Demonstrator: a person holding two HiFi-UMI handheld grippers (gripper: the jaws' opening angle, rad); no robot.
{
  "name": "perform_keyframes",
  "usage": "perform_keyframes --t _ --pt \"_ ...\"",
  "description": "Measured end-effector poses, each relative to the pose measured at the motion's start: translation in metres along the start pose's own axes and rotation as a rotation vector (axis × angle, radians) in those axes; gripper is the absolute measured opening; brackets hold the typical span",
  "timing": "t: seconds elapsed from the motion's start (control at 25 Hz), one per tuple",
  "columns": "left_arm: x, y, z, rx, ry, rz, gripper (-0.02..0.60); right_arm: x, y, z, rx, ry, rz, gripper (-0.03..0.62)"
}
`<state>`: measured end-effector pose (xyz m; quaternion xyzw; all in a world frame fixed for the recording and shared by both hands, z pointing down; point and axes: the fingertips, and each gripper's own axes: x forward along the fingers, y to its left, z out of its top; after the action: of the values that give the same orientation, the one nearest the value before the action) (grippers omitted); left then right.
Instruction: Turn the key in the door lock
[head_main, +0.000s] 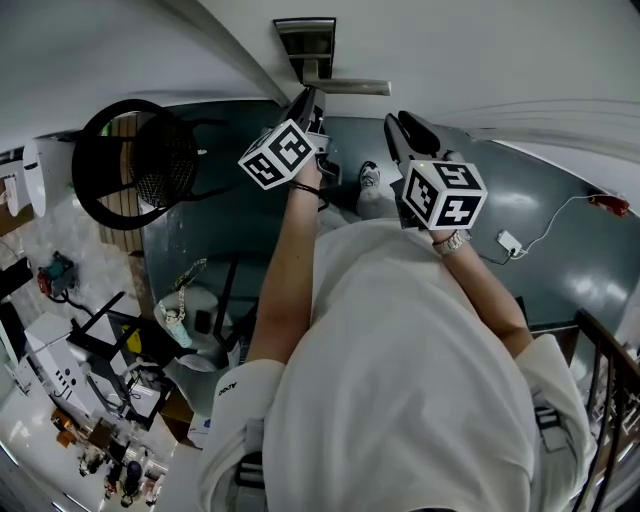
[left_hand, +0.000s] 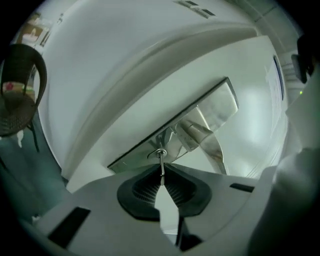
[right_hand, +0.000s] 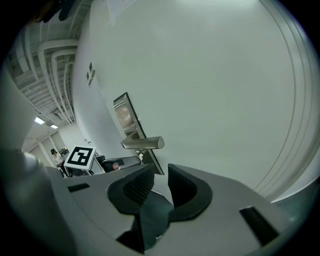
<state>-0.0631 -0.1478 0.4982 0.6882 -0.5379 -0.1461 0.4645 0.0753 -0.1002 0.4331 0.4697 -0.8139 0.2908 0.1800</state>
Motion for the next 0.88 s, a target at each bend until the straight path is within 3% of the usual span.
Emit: perform_keyframes --t 0.16,0.24,0.56,0.64,0.8,0.88 --pt "-0.004 -0.003 -0.002 -0.287 -0.012 -0.168 0.028 -0.001 0.005 -0.003 0.008 -0.003 -0.008 0.087" --pt "-0.005 -0.004 -0.003 -0.395 -0.023 -0.232 0.028 -0.003 0.007 -0.004 0.009 -0.005 -0.01 0.087" --pt "-0.006 -0.009 -0.002 -0.601 -0.031 -0.393 0.035 -0.003 0.014 -0.013 0.021 0.009 0.0 0.087" --pt "-0.005 -0.009 -0.002 -0.556 -0.018 -0.392 0.035 -0.004 0.012 -0.013 0.02 0.008 -0.003 0.087" --pt "-0.004 -0.008 -0.003 -0.332 0.034 -0.312 0.045 -0.001 0.008 -0.013 0.025 0.013 -0.012 0.087" --pt "-0.005 -0.008 -0.006 -0.241 0.064 -0.291 0.122 0.002 0.007 -0.014 0.029 0.019 -0.015 0.087"
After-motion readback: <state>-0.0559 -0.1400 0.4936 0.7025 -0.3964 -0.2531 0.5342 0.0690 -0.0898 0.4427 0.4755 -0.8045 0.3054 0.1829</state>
